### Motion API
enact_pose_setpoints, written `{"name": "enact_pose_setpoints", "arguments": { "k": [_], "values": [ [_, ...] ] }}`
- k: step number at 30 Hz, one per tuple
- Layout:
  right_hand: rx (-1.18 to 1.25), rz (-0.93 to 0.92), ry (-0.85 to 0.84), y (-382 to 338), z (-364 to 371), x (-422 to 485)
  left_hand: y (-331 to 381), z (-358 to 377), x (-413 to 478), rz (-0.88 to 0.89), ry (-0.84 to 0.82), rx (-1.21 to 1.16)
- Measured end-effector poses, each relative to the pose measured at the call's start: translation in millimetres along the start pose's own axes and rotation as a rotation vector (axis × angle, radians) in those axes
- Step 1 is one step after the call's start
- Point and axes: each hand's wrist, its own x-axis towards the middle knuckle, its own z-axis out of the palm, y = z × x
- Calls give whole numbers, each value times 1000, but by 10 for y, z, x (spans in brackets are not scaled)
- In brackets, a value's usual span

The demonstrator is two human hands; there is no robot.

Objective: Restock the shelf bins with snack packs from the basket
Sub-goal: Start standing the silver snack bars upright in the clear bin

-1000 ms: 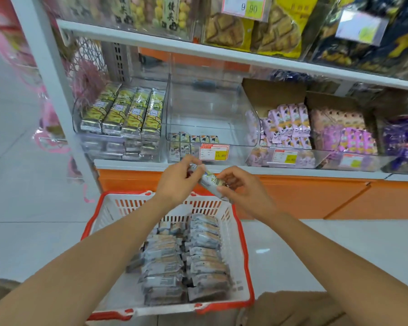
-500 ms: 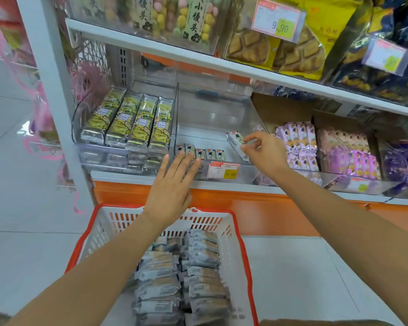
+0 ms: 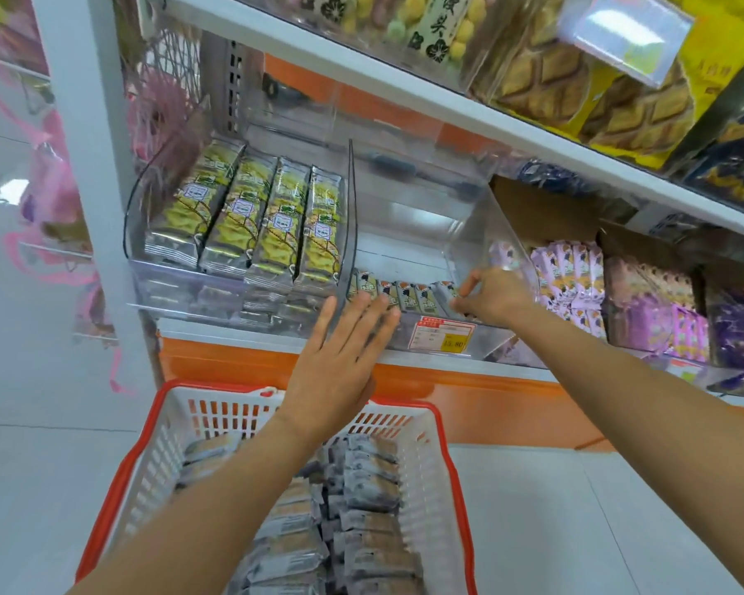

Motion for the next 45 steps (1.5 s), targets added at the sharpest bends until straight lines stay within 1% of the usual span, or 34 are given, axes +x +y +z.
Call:
{"name": "enact_pose_setpoints", "arguments": {
  "k": [4,8,12,16,18,21,25,27,30,33,36,40,43,45],
  "values": [
    [-29,8,-21,-26,-9,3,-1,-5,6,-2,21,-3],
    [19,17,-128,-54,31,6,-8,-23,9,4,17,-3],
    [135,34,-199,-7,18,12,0,-40,5,4,-6,9],
    [133,30,-257,12,-9,-31,21,-84,8,-10,-44,-4],
    [134,10,-221,15,-44,-70,32,-112,10,-15,-70,6],
    [216,-83,-60,30,-114,-157,51,-163,6,-21,-105,7],
    [491,-263,150,1,-179,-474,124,-233,2,-66,-155,1],
    [565,-379,217,-10,-150,-694,165,-249,-50,-72,-166,2],
    [606,-491,227,3,-1,-1049,214,-232,-211,-56,-191,7],
    [592,-537,153,50,315,-1331,234,-174,-385,-38,-225,0],
    [533,-495,37,167,817,-1469,191,-47,-547,-6,-338,20],
    [423,-384,-131,342,1538,-1545,96,57,-703,-74,-649,55],
    [334,-318,-248,416,1934,-1566,30,147,-751,-85,-873,116],
    [303,-283,-287,446,2141,-1552,8,237,-801,-108,-906,124]
  ]
}}
